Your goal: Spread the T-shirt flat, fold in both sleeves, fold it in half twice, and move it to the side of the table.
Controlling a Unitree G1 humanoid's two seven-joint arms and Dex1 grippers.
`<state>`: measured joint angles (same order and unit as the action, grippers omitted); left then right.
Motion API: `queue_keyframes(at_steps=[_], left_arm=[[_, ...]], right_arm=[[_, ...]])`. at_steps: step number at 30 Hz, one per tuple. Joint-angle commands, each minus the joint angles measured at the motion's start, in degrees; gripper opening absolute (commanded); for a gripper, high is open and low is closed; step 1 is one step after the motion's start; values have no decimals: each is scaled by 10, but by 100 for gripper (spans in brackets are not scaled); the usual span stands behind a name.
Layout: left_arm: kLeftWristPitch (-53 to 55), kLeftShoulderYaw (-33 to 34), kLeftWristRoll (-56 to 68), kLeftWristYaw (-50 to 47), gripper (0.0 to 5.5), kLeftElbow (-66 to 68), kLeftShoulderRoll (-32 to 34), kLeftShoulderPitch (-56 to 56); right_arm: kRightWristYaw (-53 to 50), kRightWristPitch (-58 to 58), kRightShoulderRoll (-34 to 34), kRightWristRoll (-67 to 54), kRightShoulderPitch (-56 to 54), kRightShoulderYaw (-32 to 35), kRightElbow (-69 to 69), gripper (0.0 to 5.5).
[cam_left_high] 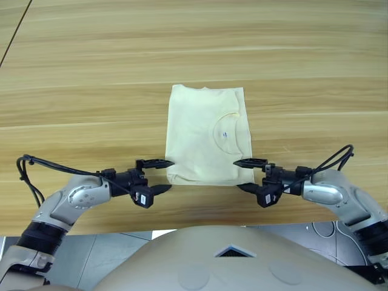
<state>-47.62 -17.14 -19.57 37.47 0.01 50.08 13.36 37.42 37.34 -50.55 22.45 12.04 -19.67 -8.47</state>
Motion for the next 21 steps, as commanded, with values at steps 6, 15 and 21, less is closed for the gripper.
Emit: queue_keyframes(at_steps=[6,15,21], left_arm=[[30,-25,-48,18,238,24,13,-5],[31,-31,-55,9,91,32,14,-8],[26,-33,-44,10,13,28,17,-8]], right_arm=[[14,-39,5,46,1,-21,34,206],[10,-43,18,52,-8,-31,38,41],[8,-44,20,55,-7,-32,37,2]])
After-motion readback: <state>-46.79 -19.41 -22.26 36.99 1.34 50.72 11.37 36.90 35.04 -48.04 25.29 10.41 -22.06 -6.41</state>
